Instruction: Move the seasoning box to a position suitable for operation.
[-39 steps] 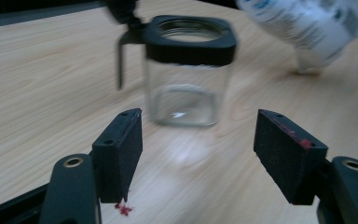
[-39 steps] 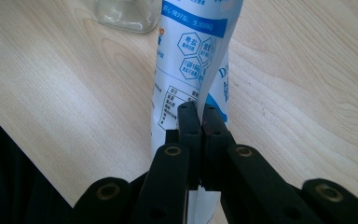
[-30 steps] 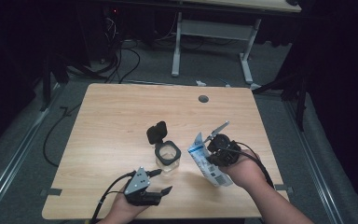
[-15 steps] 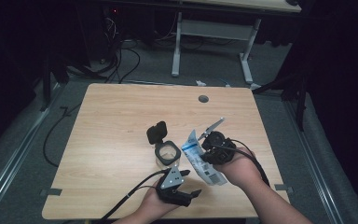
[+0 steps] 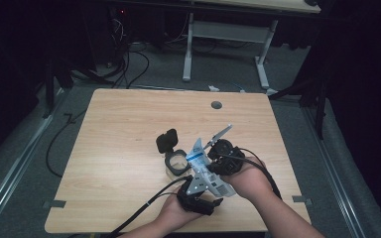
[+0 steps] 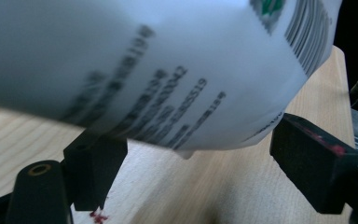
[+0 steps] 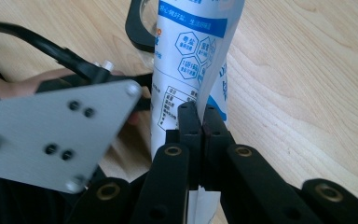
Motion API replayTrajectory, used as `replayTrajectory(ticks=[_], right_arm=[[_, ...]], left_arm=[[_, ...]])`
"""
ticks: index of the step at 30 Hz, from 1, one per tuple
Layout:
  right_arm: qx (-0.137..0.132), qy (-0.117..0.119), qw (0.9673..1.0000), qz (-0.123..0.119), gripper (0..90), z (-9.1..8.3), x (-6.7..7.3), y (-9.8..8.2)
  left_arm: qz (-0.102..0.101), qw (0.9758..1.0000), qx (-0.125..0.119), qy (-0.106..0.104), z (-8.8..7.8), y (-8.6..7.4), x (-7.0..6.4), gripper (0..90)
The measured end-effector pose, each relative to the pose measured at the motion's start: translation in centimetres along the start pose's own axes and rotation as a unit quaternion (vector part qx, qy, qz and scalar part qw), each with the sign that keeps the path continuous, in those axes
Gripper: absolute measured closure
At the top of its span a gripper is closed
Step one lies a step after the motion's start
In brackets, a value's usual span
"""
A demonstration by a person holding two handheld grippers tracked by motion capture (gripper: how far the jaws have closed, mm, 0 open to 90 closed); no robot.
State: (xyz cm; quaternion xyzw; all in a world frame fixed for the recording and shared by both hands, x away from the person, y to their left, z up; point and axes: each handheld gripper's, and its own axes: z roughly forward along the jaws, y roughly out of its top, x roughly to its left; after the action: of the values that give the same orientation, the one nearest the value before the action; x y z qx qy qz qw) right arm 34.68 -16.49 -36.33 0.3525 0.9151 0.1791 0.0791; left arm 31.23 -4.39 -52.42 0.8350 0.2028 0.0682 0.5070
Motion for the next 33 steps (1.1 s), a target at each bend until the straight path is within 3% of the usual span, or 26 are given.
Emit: replayTrajectory(ticks=[4,6,11,19,24,33], right_arm=[[0.0,0.003,1.0,0.0,89.7,0.1,0.2,0.3],[0.002,0.004,1.0,-0.004,89.6,0.4,0.3,0.5],[0.005,0.002,1.0,-0.002,89.6,0.4,0.4,0.7],[0.006,0.001,1.0,0.001,89.8,0.7,0.2,1.0],[0.006,-0.003,1.0,0.001,89.8,0.8,0.1,1.2],[0.008,-0.004,0.9999,-0.006,90.0,0.8,0.2,1.6]], left_arm=[[0.016,0.9998,0.005,0.006,0.2,0.0,-0.4,27.5],[0.024,0.9997,-0.001,0.009,0.0,0.0,-0.5,37.8],[0.038,0.9989,-0.012,0.025,-0.8,-0.1,-0.8,42.5],[0.053,0.9978,-0.009,0.039,-1.3,-0.3,-1.0,46.5],[0.073,0.9955,-0.015,0.058,-1.6,-0.3,-1.5,47.0],[0.072,0.9954,-0.016,0.06,-2.0,-0.2,-1.5,48.3]])
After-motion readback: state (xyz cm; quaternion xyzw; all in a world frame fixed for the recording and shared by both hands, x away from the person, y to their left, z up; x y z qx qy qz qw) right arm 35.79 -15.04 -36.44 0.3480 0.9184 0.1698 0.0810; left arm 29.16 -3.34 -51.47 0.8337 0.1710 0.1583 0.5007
